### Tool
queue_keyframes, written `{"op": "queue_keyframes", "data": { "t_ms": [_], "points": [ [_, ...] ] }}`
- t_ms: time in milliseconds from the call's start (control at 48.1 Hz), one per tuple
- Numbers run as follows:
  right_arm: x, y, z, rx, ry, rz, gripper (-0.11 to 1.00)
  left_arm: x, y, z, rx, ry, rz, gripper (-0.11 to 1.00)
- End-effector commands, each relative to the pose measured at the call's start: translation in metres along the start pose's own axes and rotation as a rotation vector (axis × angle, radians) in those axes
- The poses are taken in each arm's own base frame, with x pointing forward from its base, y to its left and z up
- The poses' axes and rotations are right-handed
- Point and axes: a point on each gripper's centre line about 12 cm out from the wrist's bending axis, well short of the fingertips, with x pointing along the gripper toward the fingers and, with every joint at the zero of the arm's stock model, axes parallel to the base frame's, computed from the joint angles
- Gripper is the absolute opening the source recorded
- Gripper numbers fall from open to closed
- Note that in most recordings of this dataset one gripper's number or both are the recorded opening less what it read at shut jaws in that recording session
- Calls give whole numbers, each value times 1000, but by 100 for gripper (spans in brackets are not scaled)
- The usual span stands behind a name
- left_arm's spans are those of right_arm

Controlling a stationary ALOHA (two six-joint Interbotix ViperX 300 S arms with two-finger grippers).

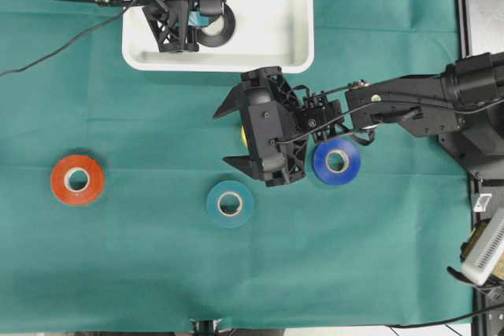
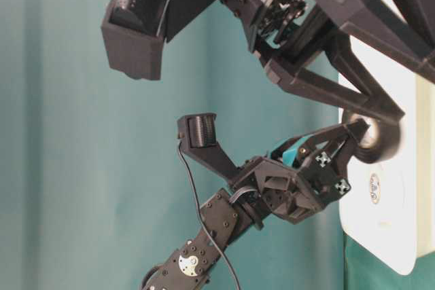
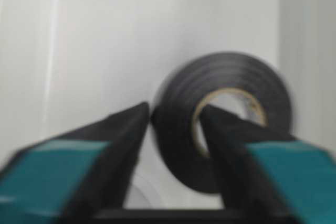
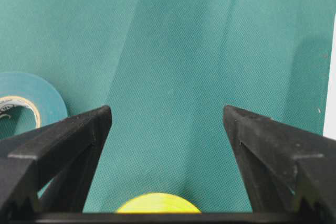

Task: Put the tape alternately from left to right into the white case.
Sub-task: 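Lower the black roll into the tray and open the left gripper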

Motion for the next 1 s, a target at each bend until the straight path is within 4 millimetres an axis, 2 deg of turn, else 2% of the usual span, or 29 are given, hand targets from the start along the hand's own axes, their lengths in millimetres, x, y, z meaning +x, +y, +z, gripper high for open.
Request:
{"op": "queue_keyframes", "data": {
  "t_ms": [0,104,166,541,978],
  "points": [
    [-3,1,8,0,-29,4,74,-6,6,11,3,-38,16,60],
    [-3,1,8,-2,-29,4,74,-7,5,13,4,-40,16,88],
    [-2,1,8,0,-27,4,74,-6,5,12,2,-39,15,96],
    [-3,1,8,0,-27,4,74,-10,3,13,6,-42,11,96],
    [-2,1,8,0,-27,4,74,-55,-19,14,33,-88,-11,95]
  ]
}}
